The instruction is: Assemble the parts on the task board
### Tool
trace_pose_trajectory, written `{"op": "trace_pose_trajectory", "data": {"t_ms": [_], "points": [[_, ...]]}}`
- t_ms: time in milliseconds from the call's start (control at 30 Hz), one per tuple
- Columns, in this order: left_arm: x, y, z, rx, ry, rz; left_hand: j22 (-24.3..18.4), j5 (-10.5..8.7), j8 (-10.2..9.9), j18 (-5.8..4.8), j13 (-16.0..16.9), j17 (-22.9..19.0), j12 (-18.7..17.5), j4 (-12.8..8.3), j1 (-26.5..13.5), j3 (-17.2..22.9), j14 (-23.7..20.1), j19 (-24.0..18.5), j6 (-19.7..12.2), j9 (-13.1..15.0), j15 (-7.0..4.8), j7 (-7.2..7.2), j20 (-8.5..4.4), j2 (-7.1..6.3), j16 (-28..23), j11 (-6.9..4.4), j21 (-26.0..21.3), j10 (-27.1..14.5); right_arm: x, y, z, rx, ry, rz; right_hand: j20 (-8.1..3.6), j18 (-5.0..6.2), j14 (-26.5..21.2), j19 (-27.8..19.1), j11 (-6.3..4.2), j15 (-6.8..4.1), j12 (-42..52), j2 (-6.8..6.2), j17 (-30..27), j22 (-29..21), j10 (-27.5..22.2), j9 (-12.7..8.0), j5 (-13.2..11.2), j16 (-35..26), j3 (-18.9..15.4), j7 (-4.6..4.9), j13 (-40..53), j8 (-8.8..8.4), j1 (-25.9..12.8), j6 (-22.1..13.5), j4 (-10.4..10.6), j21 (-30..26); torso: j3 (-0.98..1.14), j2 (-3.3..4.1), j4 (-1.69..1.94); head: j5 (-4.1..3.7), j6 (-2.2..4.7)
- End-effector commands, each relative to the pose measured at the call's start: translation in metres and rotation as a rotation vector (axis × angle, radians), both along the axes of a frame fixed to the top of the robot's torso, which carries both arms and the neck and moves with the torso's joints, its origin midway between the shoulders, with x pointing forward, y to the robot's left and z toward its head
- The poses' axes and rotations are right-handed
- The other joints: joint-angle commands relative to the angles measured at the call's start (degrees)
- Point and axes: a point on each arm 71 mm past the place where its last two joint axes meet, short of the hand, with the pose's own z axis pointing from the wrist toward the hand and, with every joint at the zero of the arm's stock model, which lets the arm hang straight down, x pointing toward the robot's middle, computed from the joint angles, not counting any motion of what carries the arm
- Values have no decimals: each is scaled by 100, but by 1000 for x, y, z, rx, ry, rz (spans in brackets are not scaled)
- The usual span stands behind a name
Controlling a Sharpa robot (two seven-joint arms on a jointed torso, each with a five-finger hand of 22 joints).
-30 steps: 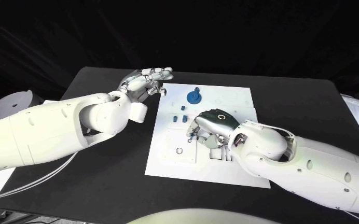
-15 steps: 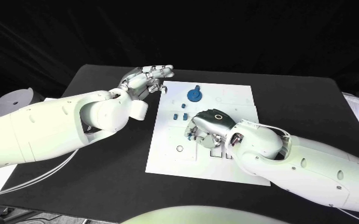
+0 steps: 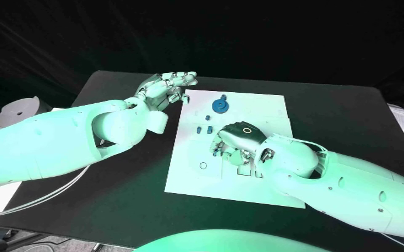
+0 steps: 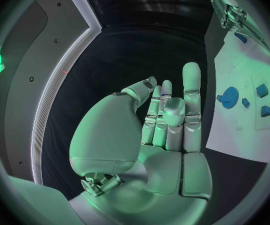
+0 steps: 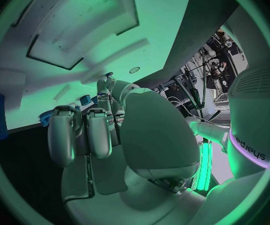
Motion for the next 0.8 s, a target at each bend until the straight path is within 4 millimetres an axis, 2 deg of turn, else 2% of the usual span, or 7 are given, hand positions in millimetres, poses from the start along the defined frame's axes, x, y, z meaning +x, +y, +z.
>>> {"op": "trace_pose_trajectory", "data": {"t_ms": [33, 333, 800], "points": [[-1, -2, 1, -15, -5, -18, -9, -23, 16, 105, 2, -8, 27, 9, -65, -34, -41, -30, -28, -3, -1, 15, 26, 2, -24, -1, -35, -45, -1, 0, -2, -37, -15, 8, 7, 51, 369, 28, -116, -3, 10, 29, 252, 249, 136, 6, 23, 11, 26, 40, 3, 21, -8, 9, -2, 0, 3, 0, -1, 2, 0], [0, -1, 1, -11, -6, -17, -9, -23, 16, 105, 2, -8, 27, 9, -65, -34, -41, -30, -28, -3, -1, 15, 26, 2, -24, -1, -35, -45, -1, 0, -2, -37, -21, 11, 9, 50, 371, 29, -115, -2, 11, 26, 263, 253, 132, 10, 22, 19, 32, 43, 3, 19, -20, 7, -14, 3, 3, 2, -1, 25, -3], [0, -3, 1, -11, -7, -20, -9, -23, 16, 105, 2, -8, 27, 9, -65, -34, -41, -30, -28, -3, -1, 15, 26, 2, -24, -1, -35, -45, -3, 5, -7, -107, 7, 19, 12, 52, 369, 26, -111, 1, 14, 13, 257, 249, 132, 18, 20, 16, 28, 46, 5, 20, -58, 12, -25, -1, 0, 3, -1, 13, -25]]}}
